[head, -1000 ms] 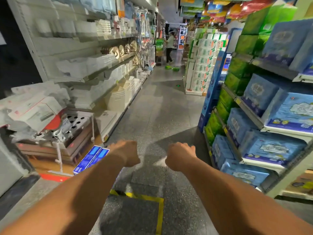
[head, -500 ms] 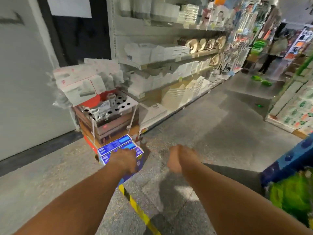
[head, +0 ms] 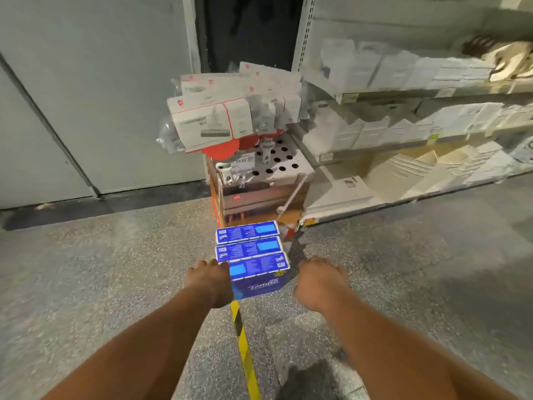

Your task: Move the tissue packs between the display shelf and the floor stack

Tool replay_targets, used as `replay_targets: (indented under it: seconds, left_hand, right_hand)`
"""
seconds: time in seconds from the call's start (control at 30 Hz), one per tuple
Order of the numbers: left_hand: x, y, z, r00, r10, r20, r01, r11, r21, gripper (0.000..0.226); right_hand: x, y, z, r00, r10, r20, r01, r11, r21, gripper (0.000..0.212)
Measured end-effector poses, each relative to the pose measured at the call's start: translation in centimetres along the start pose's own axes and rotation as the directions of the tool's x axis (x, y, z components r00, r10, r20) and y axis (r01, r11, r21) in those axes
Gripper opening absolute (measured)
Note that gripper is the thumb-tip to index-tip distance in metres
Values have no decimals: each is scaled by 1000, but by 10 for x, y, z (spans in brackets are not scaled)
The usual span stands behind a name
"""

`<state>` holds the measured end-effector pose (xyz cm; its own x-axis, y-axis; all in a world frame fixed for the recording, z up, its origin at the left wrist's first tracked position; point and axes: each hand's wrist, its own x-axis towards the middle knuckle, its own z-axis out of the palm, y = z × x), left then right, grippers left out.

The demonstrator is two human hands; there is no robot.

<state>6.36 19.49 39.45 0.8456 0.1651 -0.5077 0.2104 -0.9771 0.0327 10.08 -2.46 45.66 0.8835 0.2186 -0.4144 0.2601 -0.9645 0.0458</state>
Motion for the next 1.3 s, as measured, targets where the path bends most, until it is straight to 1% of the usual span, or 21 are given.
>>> replay_targets:
  seconds: [0.1,0.23,0.33,0.5,0.57,0.63,0.77,0.87,1.0,1.13,1.23,1.3]
  left_hand:
    - [25,17,-1,999,-33,17,33,999,10,68]
    - [65,33,-4,995,-95,12,95,995,-16,66]
    - [95,41,-1,991,-135,2,135,990,-41,63]
    - [179,55,30,977,-210,-24,208,977,-53,64]
    - [219,58,56,973,-222,-55,218,973,-73,62]
    - [260,59,92,973,-218,-70,213,974,-73,64]
    - [342,55,187,981,-177,-83,180,983,25,89]
    - [396,54,258,983,-183,-30,185,980,79,107]
    - [456,47,341,984,-179,-25,180,983,34,124]
    - [485,38,395,978,-164,-127,161,986,-37,130]
    - [484,41,409,966,-169,-195,162,985,-51,126]
    - [479,41,406,964,-173,-203,170,985,-35,123]
  right_hand:
    - [44,19,-5,1000,-10,28,10,1000,4,36]
    - [109,36,8,994,-77,79,76,997,21,29]
    - [155,46,24,985,-144,99,145,989,-1,34]
    - [253,60,62,959,-248,135,250,968,-1,42]
    - [293,64,90,956,-271,115,273,962,-3,43]
    - [331,65,127,953,-284,106,288,957,-25,46]
    - [399,61,229,947,-304,101,309,950,-38,53]
    - [441,57,313,936,-337,103,342,939,-37,70]
    - [492,55,399,925,-376,55,377,926,-5,94]
    - [527,48,448,913,-408,-29,407,913,-23,108]
    - [528,43,466,906,-412,-94,405,910,-85,110]
    - [524,40,463,886,-436,-161,417,899,-136,110]
